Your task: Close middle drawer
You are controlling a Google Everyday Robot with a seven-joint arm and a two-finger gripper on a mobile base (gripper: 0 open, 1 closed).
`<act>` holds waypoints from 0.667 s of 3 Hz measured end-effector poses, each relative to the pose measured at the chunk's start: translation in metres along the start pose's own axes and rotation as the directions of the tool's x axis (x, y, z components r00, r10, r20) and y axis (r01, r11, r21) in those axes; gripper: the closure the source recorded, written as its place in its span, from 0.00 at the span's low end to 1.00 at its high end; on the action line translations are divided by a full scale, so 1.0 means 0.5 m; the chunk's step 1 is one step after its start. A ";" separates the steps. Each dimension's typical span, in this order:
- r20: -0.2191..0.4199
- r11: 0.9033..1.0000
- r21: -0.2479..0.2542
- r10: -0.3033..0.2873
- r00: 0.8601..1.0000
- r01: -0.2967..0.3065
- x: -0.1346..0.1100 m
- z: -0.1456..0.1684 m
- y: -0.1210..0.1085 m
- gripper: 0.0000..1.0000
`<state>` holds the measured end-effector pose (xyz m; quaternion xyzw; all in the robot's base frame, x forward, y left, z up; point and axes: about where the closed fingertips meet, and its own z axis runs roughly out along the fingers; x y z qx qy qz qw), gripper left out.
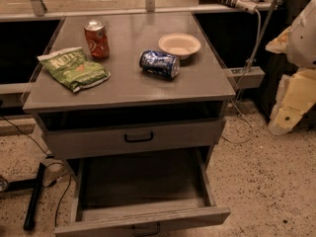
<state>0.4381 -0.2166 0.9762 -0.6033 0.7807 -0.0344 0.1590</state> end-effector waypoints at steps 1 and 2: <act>0.000 1.000 0.000 0.000 1.000 0.000 0.000 0.000 0.000 0.00; 0.005 1.000 -0.006 -0.017 1.000 0.017 0.001 0.016 0.017 0.00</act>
Offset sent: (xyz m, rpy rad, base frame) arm -0.0137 0.0057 -0.0300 0.0021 0.0284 0.0469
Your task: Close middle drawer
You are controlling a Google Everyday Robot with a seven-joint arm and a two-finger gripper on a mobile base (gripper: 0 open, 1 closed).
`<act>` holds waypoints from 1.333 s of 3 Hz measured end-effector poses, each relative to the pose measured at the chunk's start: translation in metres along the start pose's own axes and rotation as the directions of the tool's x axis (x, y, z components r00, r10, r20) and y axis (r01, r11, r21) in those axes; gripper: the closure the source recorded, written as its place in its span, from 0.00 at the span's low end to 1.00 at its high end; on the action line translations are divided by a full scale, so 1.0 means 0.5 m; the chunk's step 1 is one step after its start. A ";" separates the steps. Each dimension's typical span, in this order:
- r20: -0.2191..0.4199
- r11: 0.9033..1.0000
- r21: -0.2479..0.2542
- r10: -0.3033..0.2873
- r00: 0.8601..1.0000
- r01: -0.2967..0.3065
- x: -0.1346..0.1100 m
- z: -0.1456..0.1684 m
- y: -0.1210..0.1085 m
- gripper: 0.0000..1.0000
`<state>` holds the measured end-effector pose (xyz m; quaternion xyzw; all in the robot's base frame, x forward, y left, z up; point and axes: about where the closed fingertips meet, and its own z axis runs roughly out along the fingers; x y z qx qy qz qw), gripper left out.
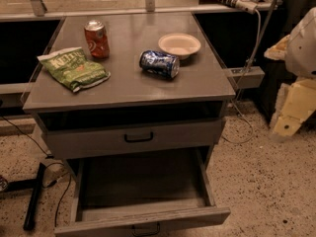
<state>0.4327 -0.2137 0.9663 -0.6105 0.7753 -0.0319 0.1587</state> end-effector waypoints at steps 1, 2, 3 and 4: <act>0.036 0.999 -0.018 -0.026 0.999 0.027 0.009 0.039 0.040 0.00; 0.095 0.997 -0.033 -0.061 0.994 0.064 0.019 0.097 0.097 0.00; 0.171 0.994 -0.044 -0.089 0.981 0.098 0.038 0.171 0.159 0.00; 0.218 0.992 -0.056 -0.097 0.971 0.112 0.057 0.243 0.215 0.18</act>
Offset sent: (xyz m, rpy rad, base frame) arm -0.0607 0.0164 -0.1209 0.1528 0.0057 0.1657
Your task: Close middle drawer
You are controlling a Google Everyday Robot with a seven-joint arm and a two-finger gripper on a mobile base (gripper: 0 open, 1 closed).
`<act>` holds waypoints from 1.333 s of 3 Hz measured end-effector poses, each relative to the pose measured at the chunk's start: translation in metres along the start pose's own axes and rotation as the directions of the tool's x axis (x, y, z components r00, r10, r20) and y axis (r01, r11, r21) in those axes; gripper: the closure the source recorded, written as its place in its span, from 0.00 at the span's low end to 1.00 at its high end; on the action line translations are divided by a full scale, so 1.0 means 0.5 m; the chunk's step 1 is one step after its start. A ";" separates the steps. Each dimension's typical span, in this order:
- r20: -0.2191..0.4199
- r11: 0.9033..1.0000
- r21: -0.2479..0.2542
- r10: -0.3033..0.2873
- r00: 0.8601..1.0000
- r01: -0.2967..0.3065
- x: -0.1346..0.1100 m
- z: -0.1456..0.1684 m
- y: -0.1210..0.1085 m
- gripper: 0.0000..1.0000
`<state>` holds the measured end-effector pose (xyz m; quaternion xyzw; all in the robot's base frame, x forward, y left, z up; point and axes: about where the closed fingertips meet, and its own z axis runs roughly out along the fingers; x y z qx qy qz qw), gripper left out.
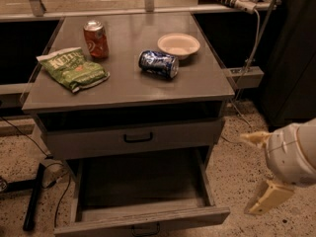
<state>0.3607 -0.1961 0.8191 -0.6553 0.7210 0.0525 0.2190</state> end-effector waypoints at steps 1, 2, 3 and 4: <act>0.034 1.000 -0.011 -0.010 0.999 0.011 0.025 0.074 0.044 0.42; 0.052 0.999 -0.050 -0.002 0.999 0.004 0.059 0.156 0.066 0.65; 0.029 0.996 -0.090 0.006 1.000 -0.003 0.075 0.185 0.070 0.88; 0.027 0.996 -0.091 0.006 1.000 -0.004 0.075 0.186 0.070 1.00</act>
Offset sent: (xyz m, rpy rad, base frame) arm -0.0147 0.0048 -0.1497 0.0844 0.0925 0.0450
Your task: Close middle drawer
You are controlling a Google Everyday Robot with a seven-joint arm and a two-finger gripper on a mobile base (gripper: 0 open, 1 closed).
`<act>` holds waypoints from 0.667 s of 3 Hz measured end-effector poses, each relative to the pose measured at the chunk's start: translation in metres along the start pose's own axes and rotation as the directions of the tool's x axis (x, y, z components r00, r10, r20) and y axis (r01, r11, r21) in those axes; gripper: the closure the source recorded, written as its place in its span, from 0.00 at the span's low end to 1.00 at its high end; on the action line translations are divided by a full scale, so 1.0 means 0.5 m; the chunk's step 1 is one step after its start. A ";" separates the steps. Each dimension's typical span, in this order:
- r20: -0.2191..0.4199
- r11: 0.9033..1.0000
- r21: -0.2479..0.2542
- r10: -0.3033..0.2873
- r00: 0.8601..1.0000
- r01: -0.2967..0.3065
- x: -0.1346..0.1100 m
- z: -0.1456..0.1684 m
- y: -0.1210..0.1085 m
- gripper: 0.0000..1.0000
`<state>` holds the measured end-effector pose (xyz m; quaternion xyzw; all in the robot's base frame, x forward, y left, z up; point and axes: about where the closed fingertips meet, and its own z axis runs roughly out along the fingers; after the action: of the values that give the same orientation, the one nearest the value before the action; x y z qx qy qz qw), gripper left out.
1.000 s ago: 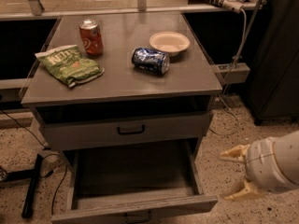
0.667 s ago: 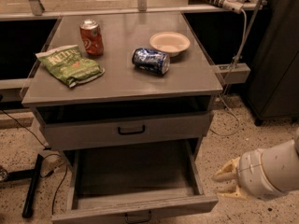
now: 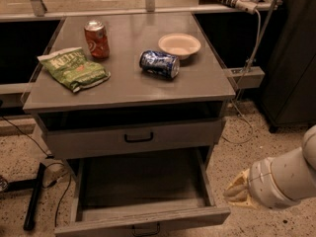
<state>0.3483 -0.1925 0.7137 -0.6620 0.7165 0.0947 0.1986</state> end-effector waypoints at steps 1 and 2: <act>0.007 1.000 -0.004 0.008 1.000 -0.008 0.004 0.016 -0.001 1.00; 0.023 0.999 -0.005 0.054 0.998 -0.054 0.025 0.062 -0.007 1.00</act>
Offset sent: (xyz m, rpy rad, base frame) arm 0.0184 -0.0025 -0.0721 0.0712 0.0525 -0.1064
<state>0.3561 -0.1921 0.6811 -0.6417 0.7316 0.1092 0.2028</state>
